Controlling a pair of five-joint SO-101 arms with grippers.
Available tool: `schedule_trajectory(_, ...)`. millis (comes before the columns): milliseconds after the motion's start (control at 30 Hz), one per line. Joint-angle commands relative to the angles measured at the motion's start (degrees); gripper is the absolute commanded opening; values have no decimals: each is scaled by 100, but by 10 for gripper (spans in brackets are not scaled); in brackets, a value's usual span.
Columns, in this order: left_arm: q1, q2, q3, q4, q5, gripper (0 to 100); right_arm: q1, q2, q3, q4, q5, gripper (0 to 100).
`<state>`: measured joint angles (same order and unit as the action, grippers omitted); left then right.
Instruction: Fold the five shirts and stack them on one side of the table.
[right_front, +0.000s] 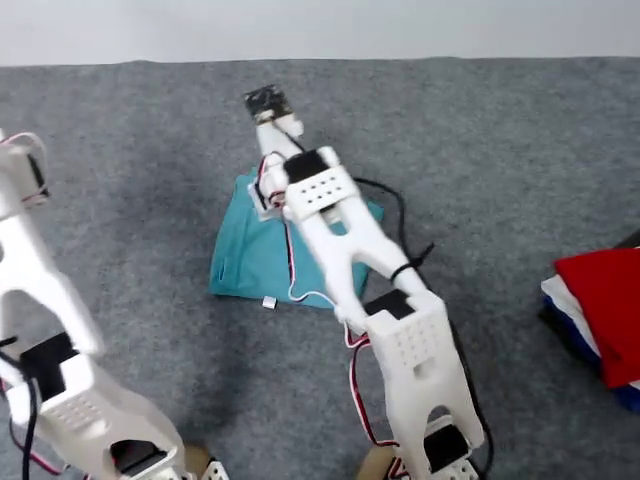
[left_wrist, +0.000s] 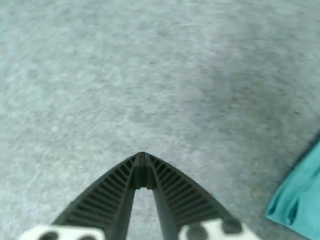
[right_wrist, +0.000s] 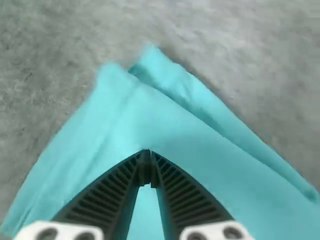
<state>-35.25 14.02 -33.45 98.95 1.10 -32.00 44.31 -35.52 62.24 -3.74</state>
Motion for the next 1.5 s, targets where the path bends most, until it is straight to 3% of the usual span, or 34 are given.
schedule_trajectory(0, -316, -352, -242, 62, 0, 2, -92, 145, -308, -558, 211, 9)
schedule_trajectory(400, -607, -352, -31, 62, -167, 2, 242, 760, -484, -1666, 492, 9)
schedule_trajectory(767, -598, -352, 48, 26, -167, 2, 13, 796, -2391, 13, 492, 13)
schedule_trajectory(967, -615, -352, 31, 35, -167, 2, -145, 813, -3297, 2158, 457, 102)
schedule_trajectory(1233, -580, -352, 48, 35, -141, 2, -57, 813, -4273, 3969, -651, 44)
schedule_trajectory(1467, -580, -352, 48, 53, -132, 2, 251, 462, -4484, 4057, -686, 9)
